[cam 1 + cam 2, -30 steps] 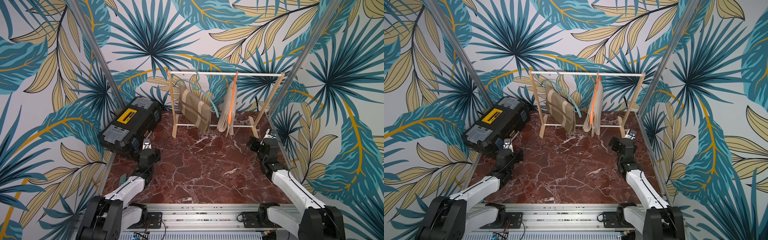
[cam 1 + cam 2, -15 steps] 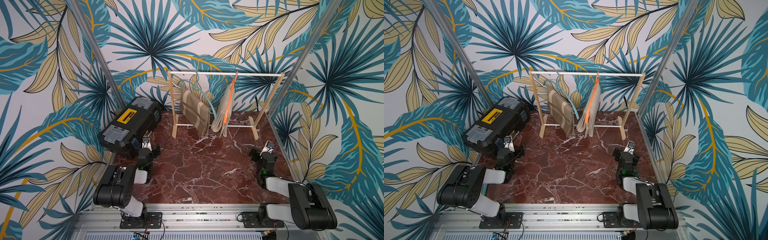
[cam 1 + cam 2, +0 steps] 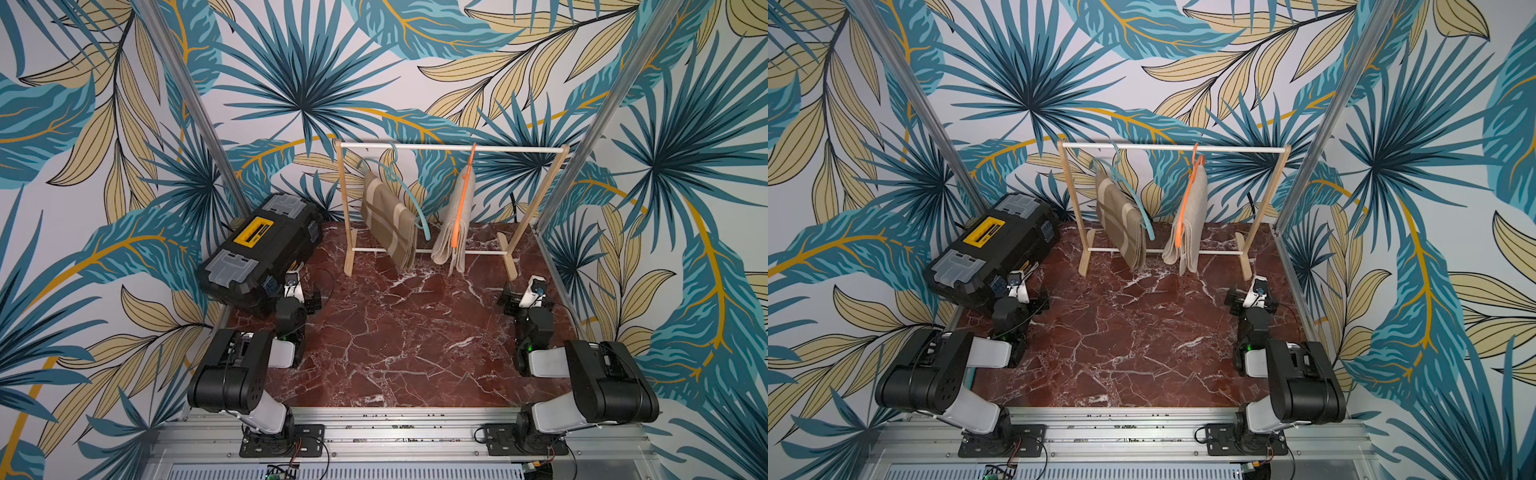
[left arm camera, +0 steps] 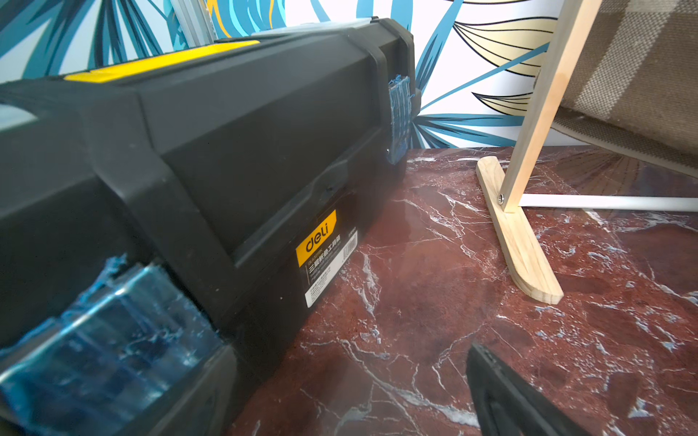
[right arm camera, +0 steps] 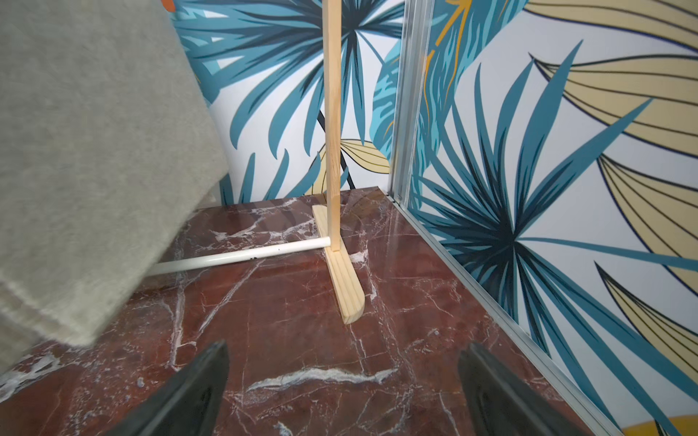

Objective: Hang the scarf on the hanger
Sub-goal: Reset both arms

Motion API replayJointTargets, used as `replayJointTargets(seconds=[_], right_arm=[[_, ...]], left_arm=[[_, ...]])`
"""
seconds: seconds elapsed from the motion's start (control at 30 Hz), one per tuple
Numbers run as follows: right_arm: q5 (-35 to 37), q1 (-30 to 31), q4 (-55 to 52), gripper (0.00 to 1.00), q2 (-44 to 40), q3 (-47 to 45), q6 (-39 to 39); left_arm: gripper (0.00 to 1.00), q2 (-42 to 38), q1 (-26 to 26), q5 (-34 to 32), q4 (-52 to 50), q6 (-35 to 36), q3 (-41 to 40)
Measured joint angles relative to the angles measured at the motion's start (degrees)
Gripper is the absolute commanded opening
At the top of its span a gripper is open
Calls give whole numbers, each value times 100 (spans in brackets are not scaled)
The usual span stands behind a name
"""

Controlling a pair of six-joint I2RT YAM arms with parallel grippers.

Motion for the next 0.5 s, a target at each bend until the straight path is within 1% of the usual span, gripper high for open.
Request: replayJointTargets(seconds=[0.2, 0.5], right_arm=[[-308, -17, 164, 99, 55, -66, -68], [-396, -17, 254, 99, 55, -66, -72]], left_arm=[[100, 0, 0, 4, 7, 0, 0], [100, 0, 0, 4, 13, -2, 0]])
